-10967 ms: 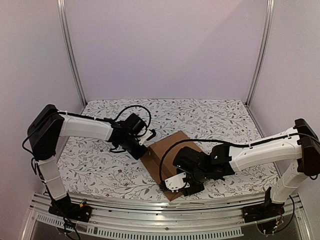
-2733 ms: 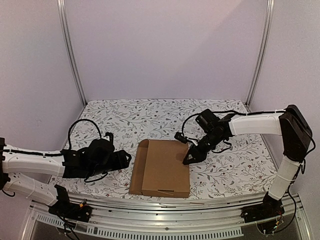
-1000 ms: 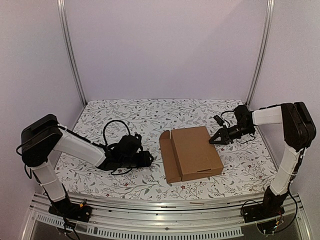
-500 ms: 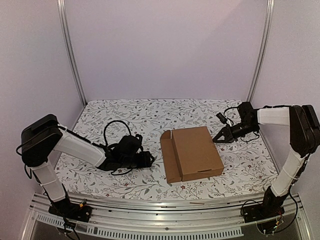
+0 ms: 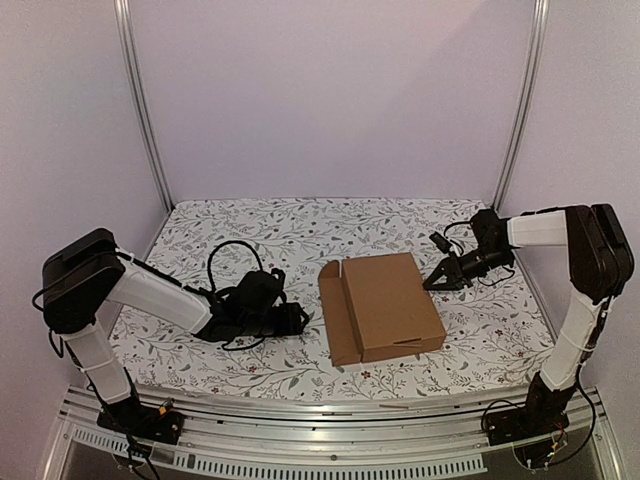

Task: Fold the paper box

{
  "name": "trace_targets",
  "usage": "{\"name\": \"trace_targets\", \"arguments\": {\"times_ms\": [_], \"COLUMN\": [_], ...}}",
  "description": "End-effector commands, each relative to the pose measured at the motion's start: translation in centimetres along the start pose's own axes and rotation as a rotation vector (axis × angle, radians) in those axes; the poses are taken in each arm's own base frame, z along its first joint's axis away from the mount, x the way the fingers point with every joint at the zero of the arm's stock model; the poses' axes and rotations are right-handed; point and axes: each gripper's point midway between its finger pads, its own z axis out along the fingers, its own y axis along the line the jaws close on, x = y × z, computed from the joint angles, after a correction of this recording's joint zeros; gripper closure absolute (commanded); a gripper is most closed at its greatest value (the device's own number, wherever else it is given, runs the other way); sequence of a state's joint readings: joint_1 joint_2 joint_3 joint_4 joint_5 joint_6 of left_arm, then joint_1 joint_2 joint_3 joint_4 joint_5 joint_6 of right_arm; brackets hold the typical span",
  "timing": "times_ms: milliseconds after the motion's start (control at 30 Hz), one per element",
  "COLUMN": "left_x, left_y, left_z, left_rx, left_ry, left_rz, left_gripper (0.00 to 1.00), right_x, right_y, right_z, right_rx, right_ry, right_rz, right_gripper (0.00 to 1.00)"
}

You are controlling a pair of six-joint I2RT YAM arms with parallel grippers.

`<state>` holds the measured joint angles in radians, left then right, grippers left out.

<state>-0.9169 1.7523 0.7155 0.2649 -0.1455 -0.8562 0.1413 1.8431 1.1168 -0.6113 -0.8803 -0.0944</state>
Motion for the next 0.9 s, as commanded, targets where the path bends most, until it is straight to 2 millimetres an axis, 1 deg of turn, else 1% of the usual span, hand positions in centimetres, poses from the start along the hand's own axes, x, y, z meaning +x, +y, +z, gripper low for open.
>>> {"name": "trace_targets", "arguments": {"times_ms": [0,67,167,267,367,433,467,600,667,767,867], "left_x": [1.8,1.7,1.9,2.2,2.1,1.6,1.0,-1.5,-2.4,-3.7,-4.6], "left_y": [1.2,1.3,1.1,0.9,0.1,-1.6,-2.9,-9.6,-11.9,-13.8,-14.7], "left_z": [0.2,0.2,0.4,0.9,1.6,2.3,2.8,5.0,5.7,6.4,6.7], "left_rx": [-0.049,-0.059,-0.048,-0.041,-0.012,0.047,0.087,0.260,0.298,0.322,0.324], "left_ry": [0.062,0.063,0.069,0.083,0.090,0.075,0.059,0.009,-0.003,-0.024,-0.033], "left_rz": [0.031,0.032,0.033,0.033,0.034,0.039,0.046,0.087,0.106,0.117,0.124], "left_gripper": [0.40,0.40,0.40,0.39,0.39,0.40,0.40,0.40,0.40,0.40,0.40], "right_x": [1.9,2.2,2.4,2.5,2.5,2.5,2.4,2.2,2.0,1.9,2.0], "right_y": [-5.4,-6.4,-6.8,-7.0,-7.1,-6.8,-6.7,-6.2,-5.6,-4.7,-4.0], "right_z": [0.0,-0.6,-1.3,-1.5,-1.5,-1.4,-1.4,-0.9,-0.9,-0.9,-0.7], "right_rx": [0.169,0.251,0.299,0.316,0.321,0.303,0.294,0.247,0.218,0.180,0.129], "right_ry": [0.064,0.072,0.070,0.079,0.087,0.085,0.084,0.082,0.073,0.055,0.044], "right_rz": [0.125,0.145,0.146,0.147,0.145,0.139,0.137,0.137,0.126,0.114,0.128], "right_gripper": [0.86,0.86,0.85,0.85,0.85,0.85,0.85,0.85,0.85,0.84,0.82]}}
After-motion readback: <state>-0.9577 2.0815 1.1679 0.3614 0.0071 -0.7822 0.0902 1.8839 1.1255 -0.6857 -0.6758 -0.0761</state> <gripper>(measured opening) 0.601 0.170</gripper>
